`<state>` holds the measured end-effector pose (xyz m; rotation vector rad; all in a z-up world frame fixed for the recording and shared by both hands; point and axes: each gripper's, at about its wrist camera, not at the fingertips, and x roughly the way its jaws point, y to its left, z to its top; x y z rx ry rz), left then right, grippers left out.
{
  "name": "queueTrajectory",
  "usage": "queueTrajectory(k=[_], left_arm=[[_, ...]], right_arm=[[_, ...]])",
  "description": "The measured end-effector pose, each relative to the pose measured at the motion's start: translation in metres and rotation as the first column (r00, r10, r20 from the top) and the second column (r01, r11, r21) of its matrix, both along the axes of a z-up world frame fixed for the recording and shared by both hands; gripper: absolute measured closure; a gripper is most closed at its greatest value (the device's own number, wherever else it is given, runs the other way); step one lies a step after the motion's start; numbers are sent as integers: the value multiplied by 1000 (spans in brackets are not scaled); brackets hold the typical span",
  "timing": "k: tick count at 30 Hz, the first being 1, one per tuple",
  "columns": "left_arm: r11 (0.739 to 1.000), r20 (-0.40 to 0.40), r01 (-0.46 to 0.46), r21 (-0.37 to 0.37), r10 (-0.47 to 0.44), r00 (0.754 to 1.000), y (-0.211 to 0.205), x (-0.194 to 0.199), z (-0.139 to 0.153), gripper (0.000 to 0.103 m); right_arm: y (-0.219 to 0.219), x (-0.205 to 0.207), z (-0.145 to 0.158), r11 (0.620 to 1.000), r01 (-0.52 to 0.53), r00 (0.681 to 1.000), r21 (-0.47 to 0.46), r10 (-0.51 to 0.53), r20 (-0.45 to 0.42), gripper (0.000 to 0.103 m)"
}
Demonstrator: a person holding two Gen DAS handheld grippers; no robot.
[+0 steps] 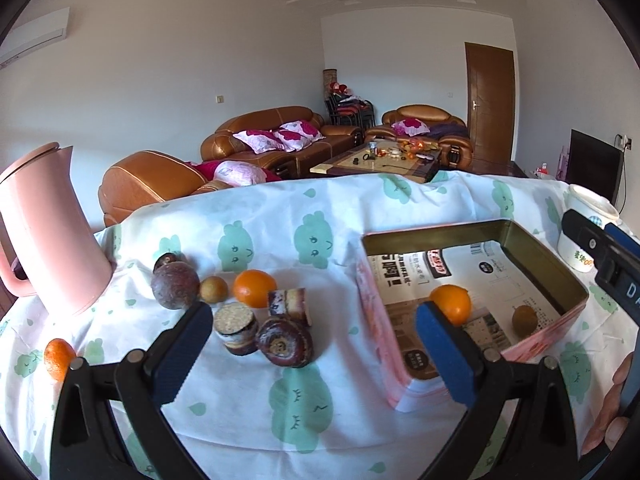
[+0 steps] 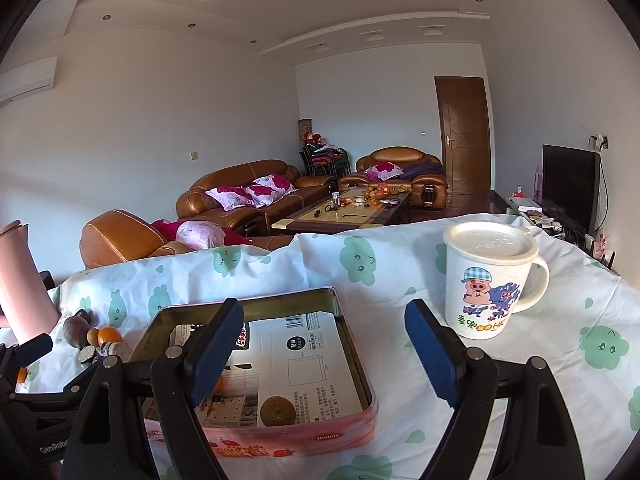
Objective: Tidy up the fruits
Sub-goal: 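Withdraw both open tools from the tin toward the remaining fruits, then grasp the dark purple fruit with the right tool while the left tool grasps another orange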
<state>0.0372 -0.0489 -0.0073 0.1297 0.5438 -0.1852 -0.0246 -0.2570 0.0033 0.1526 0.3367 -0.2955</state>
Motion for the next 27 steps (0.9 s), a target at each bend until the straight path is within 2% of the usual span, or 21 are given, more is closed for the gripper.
queueTrajectory(k=[5,9,13,17,21,25,27], left_arm=[[997,-33,-82,-1,82,996,38,10,0,0],[983,-51,-182,-6,181,982,81,19,3,0],[956,-79,-295,-9,293,953,129,30,3,0],[922,-104,-387,9,386,917,169,38,0,0],[899,-121,-437,33,437,891,197,38,-5,0],[876,-144,-481,37,481,865,216,37,-10,0],[865,-154,-499,46,500,852,224,38,-13,0]], right_arm=[[9,1,-1,999,-33,999,-13,33,-9,19],[19,3,-2,997,-73,997,-24,72,-26,19],[34,6,-3,992,-116,993,-52,114,-43,19],[53,11,-5,982,-188,980,-34,185,-67,19],[86,18,-6,961,-275,957,-9,273,-95,19],[131,27,-2,933,-359,929,-20,355,-104,19],[158,35,-3,914,-404,908,-45,395,-137,21]])
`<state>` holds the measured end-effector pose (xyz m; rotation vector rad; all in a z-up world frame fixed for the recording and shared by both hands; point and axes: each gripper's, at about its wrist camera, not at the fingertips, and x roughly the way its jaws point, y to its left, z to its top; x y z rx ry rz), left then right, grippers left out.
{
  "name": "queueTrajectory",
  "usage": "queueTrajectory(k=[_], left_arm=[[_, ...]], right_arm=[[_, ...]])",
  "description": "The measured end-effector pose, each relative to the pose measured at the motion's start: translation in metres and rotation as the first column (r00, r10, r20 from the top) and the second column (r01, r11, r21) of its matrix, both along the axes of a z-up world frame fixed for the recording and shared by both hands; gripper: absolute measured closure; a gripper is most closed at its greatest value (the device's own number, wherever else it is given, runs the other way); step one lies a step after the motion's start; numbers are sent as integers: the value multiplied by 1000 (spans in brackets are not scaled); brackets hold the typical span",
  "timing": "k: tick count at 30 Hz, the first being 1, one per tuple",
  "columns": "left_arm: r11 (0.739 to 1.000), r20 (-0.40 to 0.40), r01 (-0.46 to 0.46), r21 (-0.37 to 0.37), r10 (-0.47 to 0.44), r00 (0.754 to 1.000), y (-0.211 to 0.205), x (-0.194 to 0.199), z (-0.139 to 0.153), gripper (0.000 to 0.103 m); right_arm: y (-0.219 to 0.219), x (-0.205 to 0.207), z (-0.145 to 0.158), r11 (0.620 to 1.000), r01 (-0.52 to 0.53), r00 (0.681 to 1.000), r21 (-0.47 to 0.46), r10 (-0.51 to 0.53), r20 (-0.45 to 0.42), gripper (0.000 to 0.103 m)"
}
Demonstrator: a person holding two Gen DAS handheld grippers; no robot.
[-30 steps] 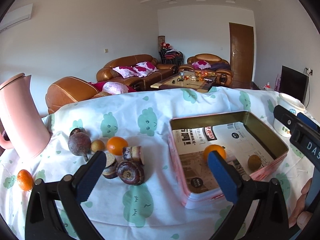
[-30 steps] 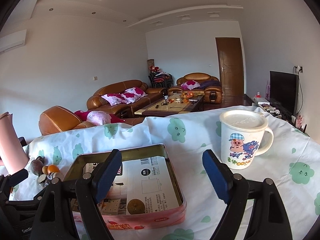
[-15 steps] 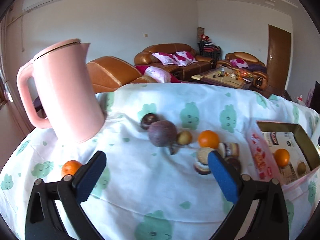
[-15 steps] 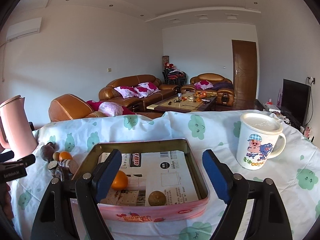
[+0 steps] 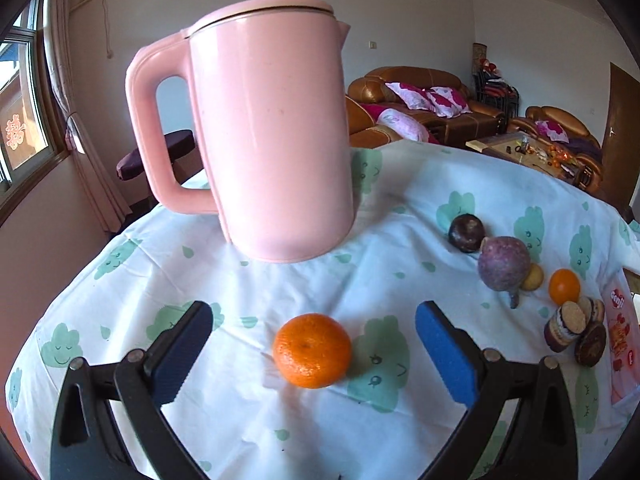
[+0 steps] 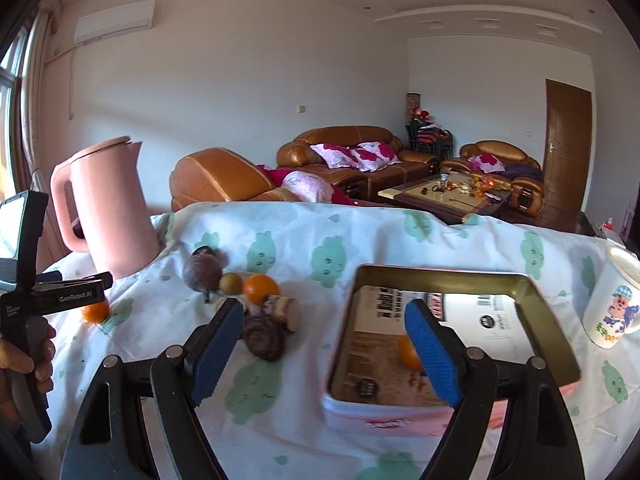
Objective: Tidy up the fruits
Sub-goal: 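Grasp the dark purple fruit with the right tool while the left tool grasps another orange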
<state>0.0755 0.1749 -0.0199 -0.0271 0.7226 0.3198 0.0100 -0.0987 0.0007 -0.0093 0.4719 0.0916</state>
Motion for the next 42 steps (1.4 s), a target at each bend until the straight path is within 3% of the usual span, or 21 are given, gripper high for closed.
queueTrajectory(k=[2,4,10,15,18,21,26,29,33,36,38,42], left_arm=[[1000,-16,-16,8,16,1000,7,1,-3,0],[999,-41,-32,10,33,999,12,4,-7,0],[998,-107,-58,-36,54,993,25,7,-14,0],[992,-166,-65,-107,46,985,32,11,-24,1],[988,-192,-69,-139,41,980,35,14,-29,7],[980,-195,-46,-194,7,981,36,15,-31,20],[983,-165,3,-182,-34,986,24,14,-27,54],[985,-157,8,-174,-35,987,21,14,-26,54],[968,-86,24,-248,-47,995,27,12,-17,54],[954,38,94,-286,-87,995,28,0,-2,54],[941,135,169,-294,-134,982,23,-9,10,54],[919,260,286,-272,-216,941,6,-19,26,54]], right_arm=[[26,11,-4,998,-44,999,-54,43,-32,29],[50,26,-13,989,-82,992,-121,70,-100,47],[74,62,-43,970,-96,962,-222,34,-270,49],[77,82,-55,959,-92,938,-267,-7,-345,51],[77,87,-58,958,-88,932,-273,-18,-362,52],[69,88,-58,973,-86,924,-213,-2,-383,59],[65,84,-57,979,-94,925,-181,19,-380,63],[60,79,-53,986,-113,926,-119,61,-372,63],[40,67,-37,985,-153,943,82,170,-285,63],[31,55,-25,966,-174,956,193,212,-201,63],[31,46,-17,968,-163,969,190,193,-151,63],[38,26,-4,992,-115,991,59,118,-55,63]])
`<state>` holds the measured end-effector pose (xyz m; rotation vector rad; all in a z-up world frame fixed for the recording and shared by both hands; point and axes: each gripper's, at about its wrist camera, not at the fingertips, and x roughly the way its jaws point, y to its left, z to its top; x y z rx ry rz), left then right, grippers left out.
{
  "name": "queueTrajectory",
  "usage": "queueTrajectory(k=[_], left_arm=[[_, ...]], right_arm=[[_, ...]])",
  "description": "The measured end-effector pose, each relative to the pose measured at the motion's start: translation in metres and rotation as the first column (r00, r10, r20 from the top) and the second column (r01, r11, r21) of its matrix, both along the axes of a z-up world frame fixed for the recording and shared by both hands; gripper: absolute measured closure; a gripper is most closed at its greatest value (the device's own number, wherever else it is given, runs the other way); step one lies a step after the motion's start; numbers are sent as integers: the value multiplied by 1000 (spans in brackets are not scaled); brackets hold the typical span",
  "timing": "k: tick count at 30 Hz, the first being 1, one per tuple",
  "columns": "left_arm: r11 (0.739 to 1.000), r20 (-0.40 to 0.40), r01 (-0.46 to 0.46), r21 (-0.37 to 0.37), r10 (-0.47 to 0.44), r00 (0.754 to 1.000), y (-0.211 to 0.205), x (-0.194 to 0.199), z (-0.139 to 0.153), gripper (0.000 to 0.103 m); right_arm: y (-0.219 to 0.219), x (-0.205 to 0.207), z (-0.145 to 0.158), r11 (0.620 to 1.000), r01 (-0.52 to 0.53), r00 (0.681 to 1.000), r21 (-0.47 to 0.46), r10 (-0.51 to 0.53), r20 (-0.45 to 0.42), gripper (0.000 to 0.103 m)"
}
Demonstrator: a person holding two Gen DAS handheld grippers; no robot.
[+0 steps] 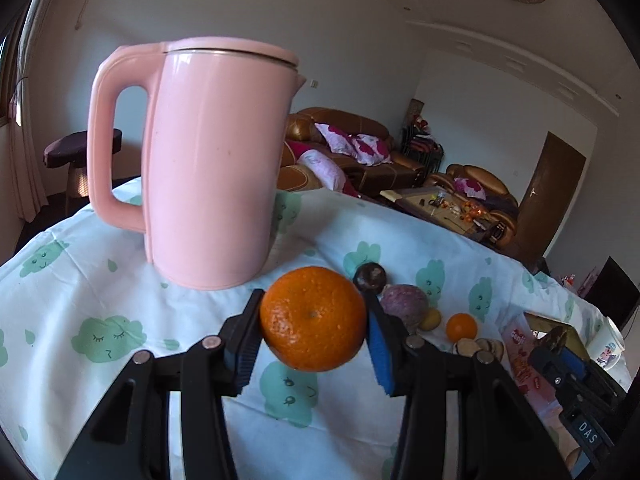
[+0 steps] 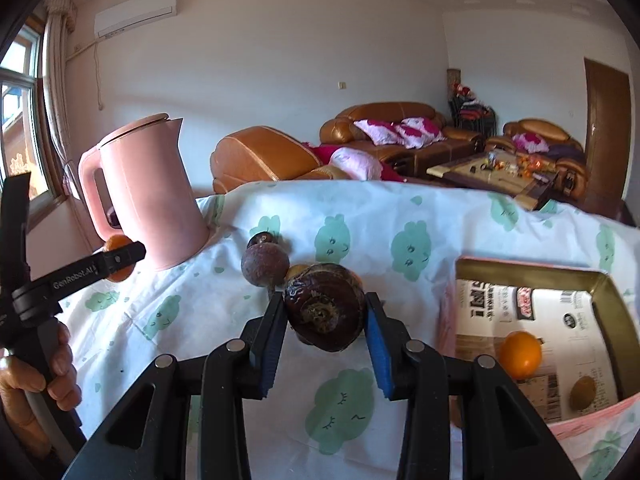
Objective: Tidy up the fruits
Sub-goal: 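Grasp the dark purple fruit with the right tool while the left tool grasps another orange, then carry both fruits over the pink tin and open both tools to release them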
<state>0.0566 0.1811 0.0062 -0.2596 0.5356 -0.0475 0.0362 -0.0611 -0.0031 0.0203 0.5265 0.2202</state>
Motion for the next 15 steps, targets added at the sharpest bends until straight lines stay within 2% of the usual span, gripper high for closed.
queueTrajectory(k=[4,15], left_arm=[[998,39,62,10,-62,997,-15,-2,4,54],[988,73,39,152,-51,996,-58,-14,-4,54]], right_arm=[[-3,-15,8,996,52,996,-72,-47,74,63],[-30,-15,9,993,111,991,-45,-107,79,63]])
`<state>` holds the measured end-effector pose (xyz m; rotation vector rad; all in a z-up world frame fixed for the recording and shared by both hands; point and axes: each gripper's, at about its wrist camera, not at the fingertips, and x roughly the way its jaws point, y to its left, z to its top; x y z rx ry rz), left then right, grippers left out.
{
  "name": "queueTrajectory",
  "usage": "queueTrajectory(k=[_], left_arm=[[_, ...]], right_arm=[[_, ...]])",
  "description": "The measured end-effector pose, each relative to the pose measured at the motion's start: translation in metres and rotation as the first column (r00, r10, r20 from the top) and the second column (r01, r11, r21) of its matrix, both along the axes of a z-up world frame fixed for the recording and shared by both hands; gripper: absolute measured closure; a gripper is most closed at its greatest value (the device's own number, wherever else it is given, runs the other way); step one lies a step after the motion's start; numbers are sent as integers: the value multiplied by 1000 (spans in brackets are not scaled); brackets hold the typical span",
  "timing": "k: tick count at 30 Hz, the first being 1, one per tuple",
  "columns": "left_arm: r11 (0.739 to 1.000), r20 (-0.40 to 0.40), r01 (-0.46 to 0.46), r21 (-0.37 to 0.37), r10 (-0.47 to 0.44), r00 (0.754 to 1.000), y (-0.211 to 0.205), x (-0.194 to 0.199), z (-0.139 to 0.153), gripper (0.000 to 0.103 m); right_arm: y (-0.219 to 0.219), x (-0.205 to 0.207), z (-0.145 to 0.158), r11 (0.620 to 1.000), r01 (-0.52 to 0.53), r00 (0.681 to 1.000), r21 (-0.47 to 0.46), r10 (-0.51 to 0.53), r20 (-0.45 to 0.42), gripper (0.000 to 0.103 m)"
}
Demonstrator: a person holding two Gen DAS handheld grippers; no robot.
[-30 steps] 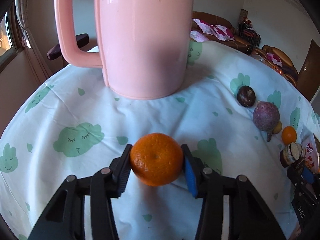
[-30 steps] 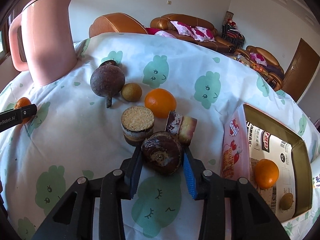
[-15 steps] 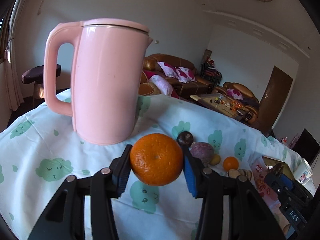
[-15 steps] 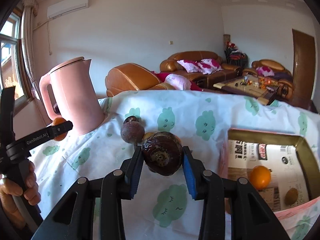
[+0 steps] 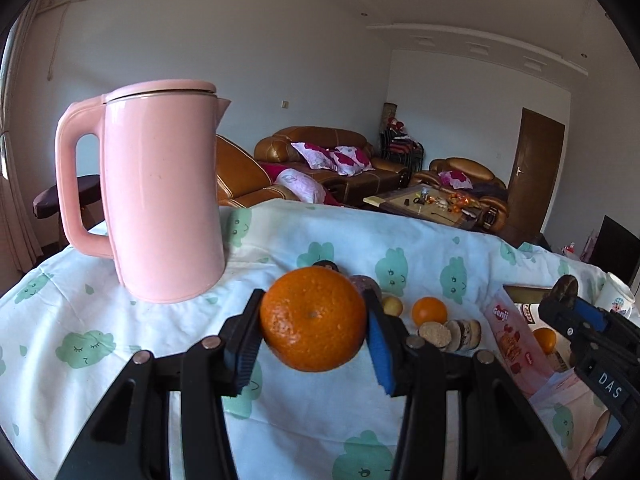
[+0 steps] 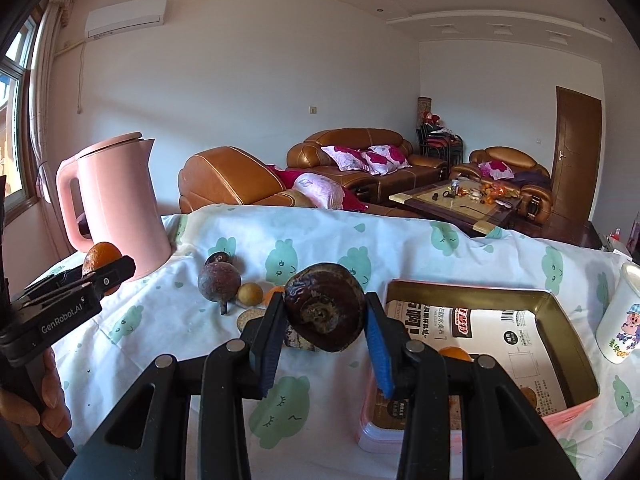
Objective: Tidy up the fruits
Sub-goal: 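Carry both fruits over the pink tin and open both tools to release them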
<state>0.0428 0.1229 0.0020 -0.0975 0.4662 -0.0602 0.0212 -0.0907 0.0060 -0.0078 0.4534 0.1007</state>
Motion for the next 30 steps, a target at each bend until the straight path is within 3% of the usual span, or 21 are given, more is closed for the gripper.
queueTrajectory(k=[12,30], left_arm=[[997,-10,6,81,-5,1000,-43,-3,-8,54],[974,58,177,139,-186,981,-159,-11,13,54]], right_arm=[[-24,-9,0,999,27,1000,-30,-27,14,63],[-133,-2,8,972,235,972,25,-236,20,63]])
